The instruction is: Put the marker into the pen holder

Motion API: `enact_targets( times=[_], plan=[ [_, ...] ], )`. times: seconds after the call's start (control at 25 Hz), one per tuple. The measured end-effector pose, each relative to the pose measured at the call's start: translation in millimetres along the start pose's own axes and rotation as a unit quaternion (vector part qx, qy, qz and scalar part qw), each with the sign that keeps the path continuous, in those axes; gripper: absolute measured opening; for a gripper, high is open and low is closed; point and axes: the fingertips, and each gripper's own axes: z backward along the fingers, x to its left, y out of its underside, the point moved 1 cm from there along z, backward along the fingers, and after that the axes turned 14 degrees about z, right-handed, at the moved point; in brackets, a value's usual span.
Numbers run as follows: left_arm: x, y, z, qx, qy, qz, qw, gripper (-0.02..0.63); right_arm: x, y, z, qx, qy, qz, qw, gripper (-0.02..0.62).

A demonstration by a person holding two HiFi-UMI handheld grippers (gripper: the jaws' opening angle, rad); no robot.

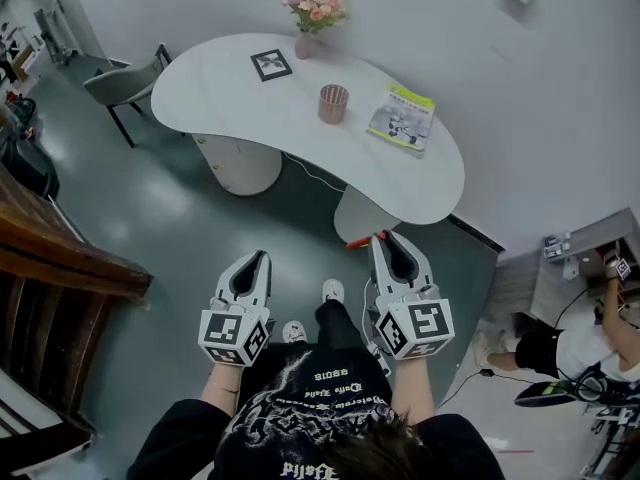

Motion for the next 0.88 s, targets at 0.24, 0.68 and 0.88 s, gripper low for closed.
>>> enact_targets(
  times=[0.24, 0.68, 0.88],
  plan=[
    [11, -2, -18, -0.003, -0.019, 0.000, 0.9998, 0.035, -12, 1, -38, -0.009, -0.020, -0.002, 1.000, 0.087],
    [16, -29, -109, -0.013, -0.056, 0.022, 0.9981, 0.035, -77, -5, -132, -0.006, -0.076, -0.005, 0.997, 0.087],
    [12, -41, -160, -0.016, -0.064, 0.018, 0.9977, 0.035, -109, -6, -172, -0.015, -0.096, -0.020, 0.995, 0.087]
  ],
)
